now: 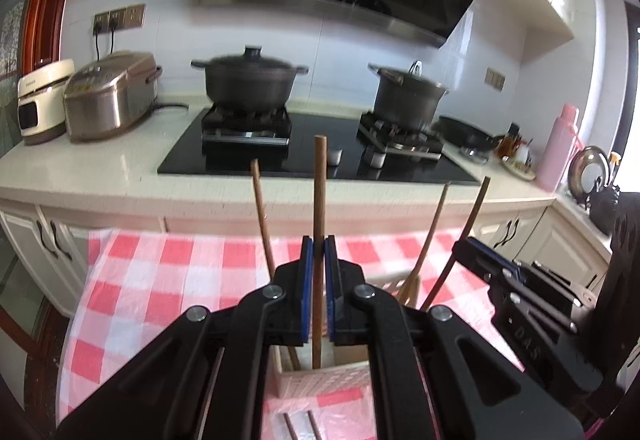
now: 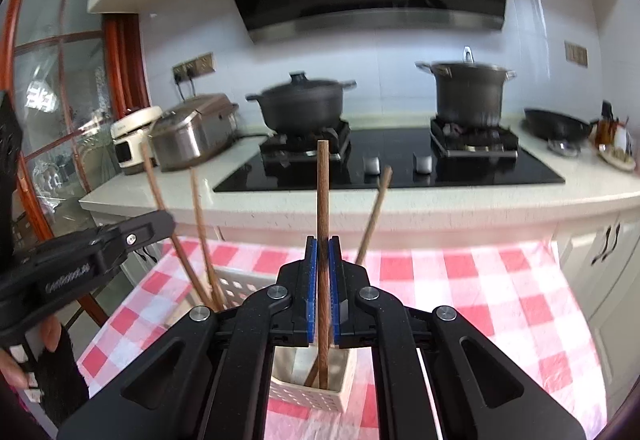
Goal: Organize utensils
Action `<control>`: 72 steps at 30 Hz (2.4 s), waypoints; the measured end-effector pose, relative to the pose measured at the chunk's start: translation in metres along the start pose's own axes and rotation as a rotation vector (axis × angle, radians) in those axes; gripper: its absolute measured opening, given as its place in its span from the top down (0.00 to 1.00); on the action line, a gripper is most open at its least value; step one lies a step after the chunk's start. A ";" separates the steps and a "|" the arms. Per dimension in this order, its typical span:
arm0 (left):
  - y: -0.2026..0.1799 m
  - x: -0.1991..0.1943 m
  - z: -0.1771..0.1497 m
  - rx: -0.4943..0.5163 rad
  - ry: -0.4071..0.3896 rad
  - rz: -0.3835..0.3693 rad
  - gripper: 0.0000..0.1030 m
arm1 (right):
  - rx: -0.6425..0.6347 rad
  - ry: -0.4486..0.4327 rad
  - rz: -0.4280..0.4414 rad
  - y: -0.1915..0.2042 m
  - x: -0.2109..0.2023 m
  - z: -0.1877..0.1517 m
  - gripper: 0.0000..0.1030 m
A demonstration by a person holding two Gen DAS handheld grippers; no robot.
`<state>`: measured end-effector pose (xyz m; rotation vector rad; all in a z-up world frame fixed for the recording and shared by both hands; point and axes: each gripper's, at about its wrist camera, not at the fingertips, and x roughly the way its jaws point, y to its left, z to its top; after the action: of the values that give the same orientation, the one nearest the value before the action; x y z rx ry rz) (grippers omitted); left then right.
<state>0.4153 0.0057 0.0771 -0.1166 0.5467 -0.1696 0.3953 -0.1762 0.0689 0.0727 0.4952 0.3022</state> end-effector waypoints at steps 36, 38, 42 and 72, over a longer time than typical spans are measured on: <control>0.035 -0.068 -0.141 0.018 0.007 0.301 0.12 | 0.126 0.105 -0.110 -0.043 -0.078 -0.116 0.54; 0.036 -0.063 -0.156 0.013 0.039 0.298 0.12 | 0.128 0.143 -0.118 -0.043 -0.076 -0.132 0.54; 0.035 -0.054 -0.176 0.023 0.085 0.299 0.12 | 0.142 0.206 -0.127 -0.042 -0.073 -0.158 0.54; 0.034 -0.016 -0.212 0.028 0.251 0.231 0.24 | 0.026 0.436 -0.238 -0.011 -0.031 -0.202 0.67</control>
<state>0.2950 0.0281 -0.1000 -0.0040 0.8028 0.0349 0.2760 -0.1967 -0.0963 -0.0291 0.9322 0.0753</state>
